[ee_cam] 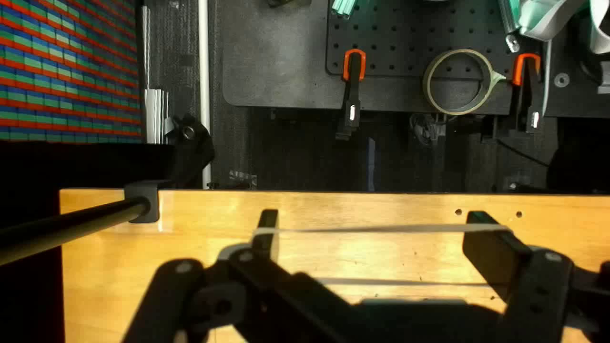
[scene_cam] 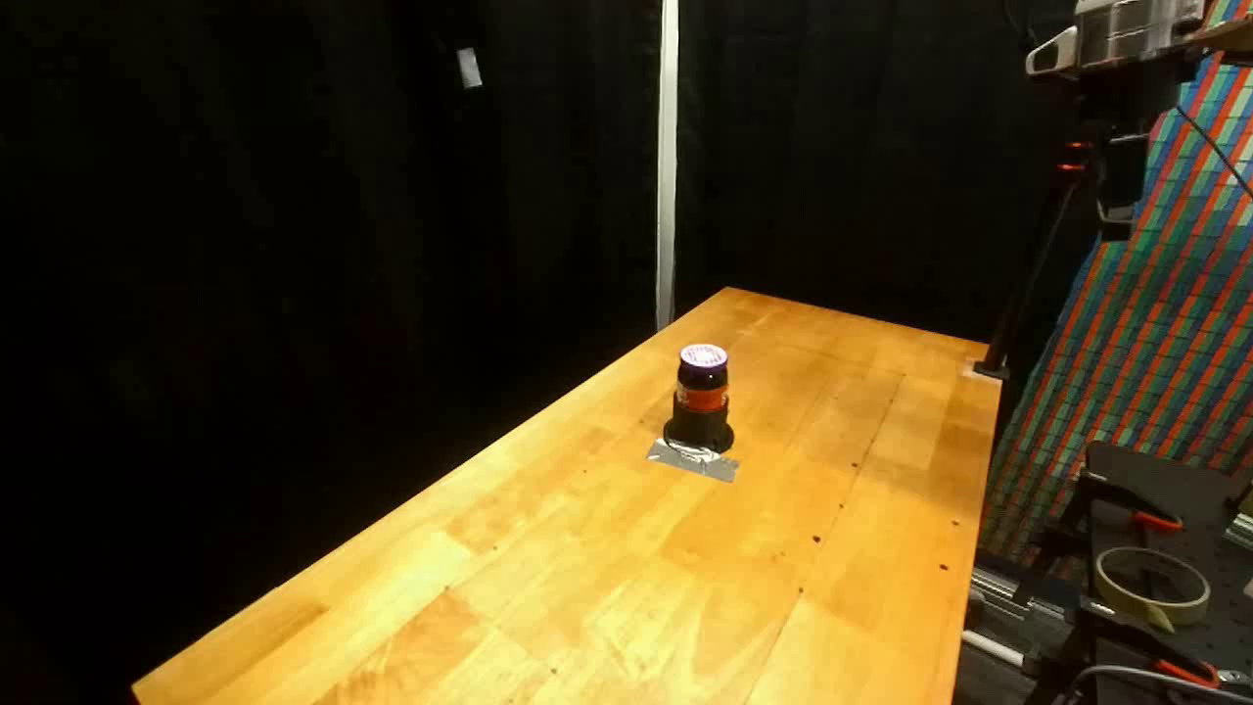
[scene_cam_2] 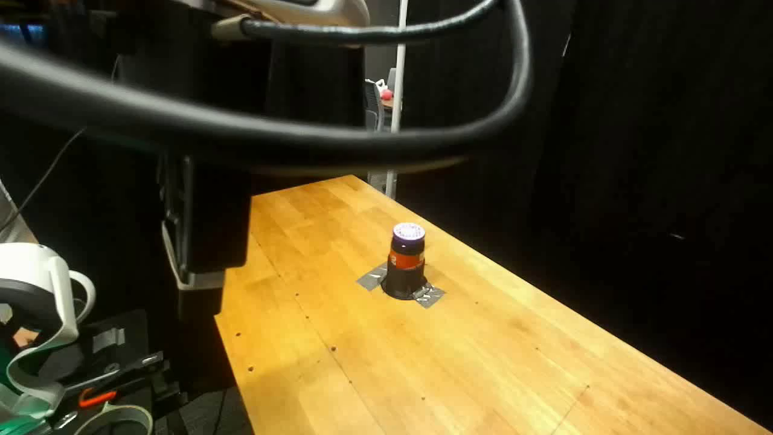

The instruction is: Put the rubber band around the base of the cup

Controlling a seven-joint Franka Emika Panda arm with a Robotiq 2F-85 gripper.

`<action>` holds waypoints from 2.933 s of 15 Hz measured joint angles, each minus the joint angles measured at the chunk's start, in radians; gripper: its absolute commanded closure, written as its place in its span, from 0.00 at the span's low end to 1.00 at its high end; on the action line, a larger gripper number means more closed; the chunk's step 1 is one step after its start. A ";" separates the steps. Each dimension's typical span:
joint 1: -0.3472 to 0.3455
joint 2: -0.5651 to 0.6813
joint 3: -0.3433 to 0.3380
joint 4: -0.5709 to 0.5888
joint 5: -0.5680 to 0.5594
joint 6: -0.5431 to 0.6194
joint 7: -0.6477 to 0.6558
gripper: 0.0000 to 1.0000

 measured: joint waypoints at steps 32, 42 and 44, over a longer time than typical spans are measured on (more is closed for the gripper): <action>0.155 0.819 0.184 0.567 0.186 0.604 0.090 0.00; 0.164 1.042 0.204 0.734 0.186 0.714 0.081 0.00; 0.164 1.075 0.205 0.763 0.186 0.714 0.068 0.00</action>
